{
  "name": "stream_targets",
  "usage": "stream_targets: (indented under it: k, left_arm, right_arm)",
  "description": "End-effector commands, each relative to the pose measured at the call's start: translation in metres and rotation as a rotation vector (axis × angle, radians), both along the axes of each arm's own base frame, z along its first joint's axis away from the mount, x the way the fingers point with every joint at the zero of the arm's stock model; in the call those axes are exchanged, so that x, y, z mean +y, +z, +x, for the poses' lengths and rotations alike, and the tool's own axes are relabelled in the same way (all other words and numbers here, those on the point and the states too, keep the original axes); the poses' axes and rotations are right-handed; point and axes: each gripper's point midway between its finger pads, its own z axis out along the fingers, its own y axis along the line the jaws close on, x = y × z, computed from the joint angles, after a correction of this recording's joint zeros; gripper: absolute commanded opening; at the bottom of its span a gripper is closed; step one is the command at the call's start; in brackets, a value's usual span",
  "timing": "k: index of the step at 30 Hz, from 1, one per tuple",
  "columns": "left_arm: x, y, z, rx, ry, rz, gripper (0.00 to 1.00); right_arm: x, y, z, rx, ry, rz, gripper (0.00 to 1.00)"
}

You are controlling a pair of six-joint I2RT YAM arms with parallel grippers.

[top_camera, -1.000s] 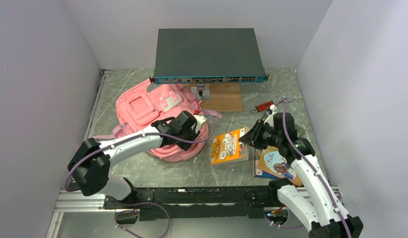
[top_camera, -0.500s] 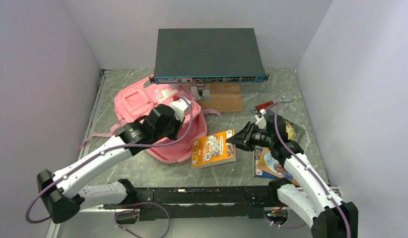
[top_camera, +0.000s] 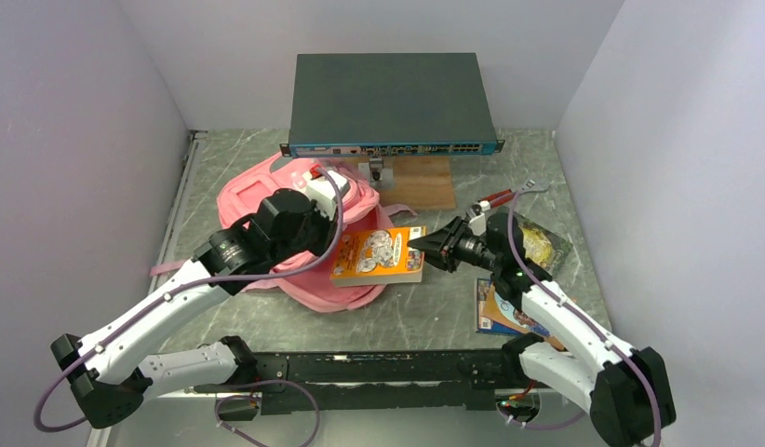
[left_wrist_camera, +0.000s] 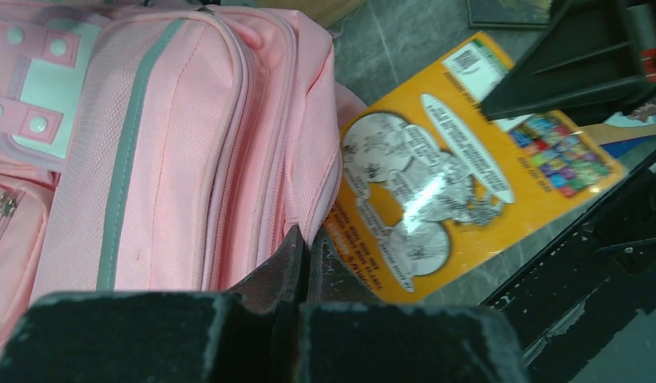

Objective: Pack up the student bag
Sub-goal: Place the book in the student bag.

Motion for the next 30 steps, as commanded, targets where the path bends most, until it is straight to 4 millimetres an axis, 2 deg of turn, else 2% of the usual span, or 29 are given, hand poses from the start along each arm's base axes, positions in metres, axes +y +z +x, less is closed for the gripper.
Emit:
stream_targets:
  k: [1, 8, 11, 14, 21, 27, 30]
  left_arm:
    - [-0.023, 0.080, -0.006, -0.120, -0.072, -0.252, 0.00]
    - [-0.034, 0.090, -0.020, -0.070, -0.141, -0.300, 0.00]
    - [-0.038, 0.097, -0.027, -0.055, -0.179, -0.326, 0.00]
    - [-0.041, 0.101, -0.032, -0.036, -0.200, -0.347, 0.00]
    - [-0.046, 0.110, -0.038, -0.010, -0.226, -0.379, 0.00]
    - [-0.047, 0.115, -0.040, 0.023, -0.234, -0.365, 0.00]
    - [-0.052, 0.117, -0.048, 0.055, -0.282, -0.362, 0.00]
  right_arm:
    - [0.023, 0.054, 0.025, -0.112, -0.056, 0.112, 0.00]
    - [0.056, 0.064, 0.053, -0.207, -0.191, 0.102, 0.00]
    - [0.068, 0.063, 0.065, -0.220, -0.241, 0.116, 0.00]
    - [0.083, 0.067, 0.071, -0.243, -0.259, 0.141, 0.00]
    - [0.098, 0.076, 0.087, -0.260, -0.327, 0.216, 0.00]
    - [0.113, 0.063, 0.110, -0.282, -0.400, 0.159, 0.00]
    - [0.126, 0.051, 0.117, -0.282, -0.391, 0.105, 0.00]
